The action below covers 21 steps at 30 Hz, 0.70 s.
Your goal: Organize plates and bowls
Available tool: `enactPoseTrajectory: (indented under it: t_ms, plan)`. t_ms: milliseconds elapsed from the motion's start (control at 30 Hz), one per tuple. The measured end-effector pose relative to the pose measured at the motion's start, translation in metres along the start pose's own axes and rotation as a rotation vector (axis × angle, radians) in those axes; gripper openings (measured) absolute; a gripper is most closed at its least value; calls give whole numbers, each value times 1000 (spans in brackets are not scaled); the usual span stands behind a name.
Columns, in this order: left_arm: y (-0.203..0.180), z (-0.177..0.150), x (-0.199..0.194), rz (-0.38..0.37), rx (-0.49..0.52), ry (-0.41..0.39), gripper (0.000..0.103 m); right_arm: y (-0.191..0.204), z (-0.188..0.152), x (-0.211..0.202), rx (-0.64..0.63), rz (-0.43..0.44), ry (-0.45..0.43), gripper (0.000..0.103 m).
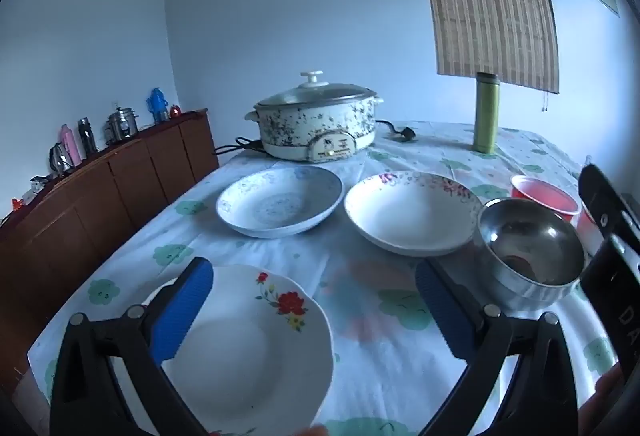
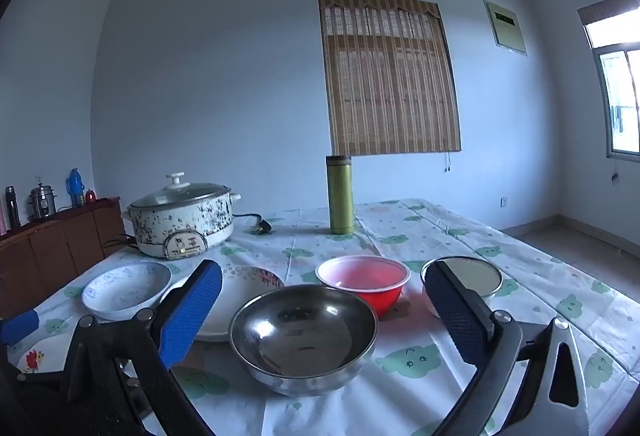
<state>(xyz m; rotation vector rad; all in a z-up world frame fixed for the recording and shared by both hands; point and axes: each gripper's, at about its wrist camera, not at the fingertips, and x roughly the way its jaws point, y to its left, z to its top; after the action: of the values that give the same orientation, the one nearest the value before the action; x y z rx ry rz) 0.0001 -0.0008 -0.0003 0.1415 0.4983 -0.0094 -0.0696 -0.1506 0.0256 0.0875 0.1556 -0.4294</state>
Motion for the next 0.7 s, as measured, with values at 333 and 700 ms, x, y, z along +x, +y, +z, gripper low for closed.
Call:
enactPoseTrajectory:
  t_ms: [333, 700]
  plan:
    - [3, -7, 4, -23, -36, -55, 103, 0, -3, 10, -3, 3, 75, 103]
    - [8, -8, 9, -43, -60, -13, 103, 0, -3, 11, 0, 11, 78, 103]
